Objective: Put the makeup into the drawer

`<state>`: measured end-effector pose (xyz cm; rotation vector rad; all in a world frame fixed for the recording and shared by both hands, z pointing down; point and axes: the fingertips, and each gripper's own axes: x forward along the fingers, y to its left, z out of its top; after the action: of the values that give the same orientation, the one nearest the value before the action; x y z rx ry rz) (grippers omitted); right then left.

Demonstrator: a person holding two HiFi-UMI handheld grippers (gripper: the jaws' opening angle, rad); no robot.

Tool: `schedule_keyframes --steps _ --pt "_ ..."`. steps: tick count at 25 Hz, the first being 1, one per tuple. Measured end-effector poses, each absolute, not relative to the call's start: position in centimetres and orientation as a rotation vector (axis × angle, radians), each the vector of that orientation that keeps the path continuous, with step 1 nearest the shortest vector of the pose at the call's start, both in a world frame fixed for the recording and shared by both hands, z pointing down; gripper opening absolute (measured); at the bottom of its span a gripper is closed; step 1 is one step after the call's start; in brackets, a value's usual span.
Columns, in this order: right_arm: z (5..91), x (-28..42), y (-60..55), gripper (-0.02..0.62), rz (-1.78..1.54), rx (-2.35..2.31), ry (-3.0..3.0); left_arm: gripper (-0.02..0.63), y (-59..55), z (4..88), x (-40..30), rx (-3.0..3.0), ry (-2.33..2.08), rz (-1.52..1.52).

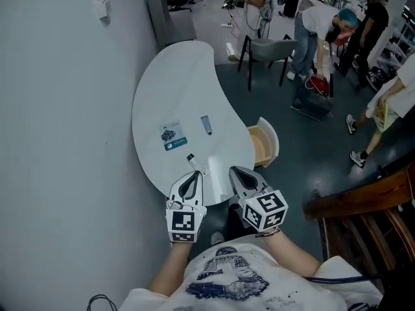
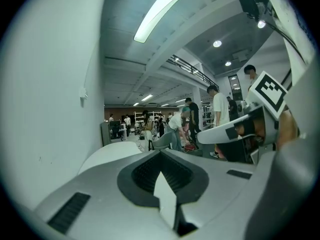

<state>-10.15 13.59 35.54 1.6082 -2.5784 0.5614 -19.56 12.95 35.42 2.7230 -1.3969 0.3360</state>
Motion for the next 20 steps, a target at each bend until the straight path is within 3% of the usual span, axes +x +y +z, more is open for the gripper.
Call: schedule_keyframes --steps 20 --pt "38.3 -9.2 -4.0 0.02 0.602 1.331 -2.645 0.046 -2.6 37.2 -18.1 2.572 -1.593 0.393"
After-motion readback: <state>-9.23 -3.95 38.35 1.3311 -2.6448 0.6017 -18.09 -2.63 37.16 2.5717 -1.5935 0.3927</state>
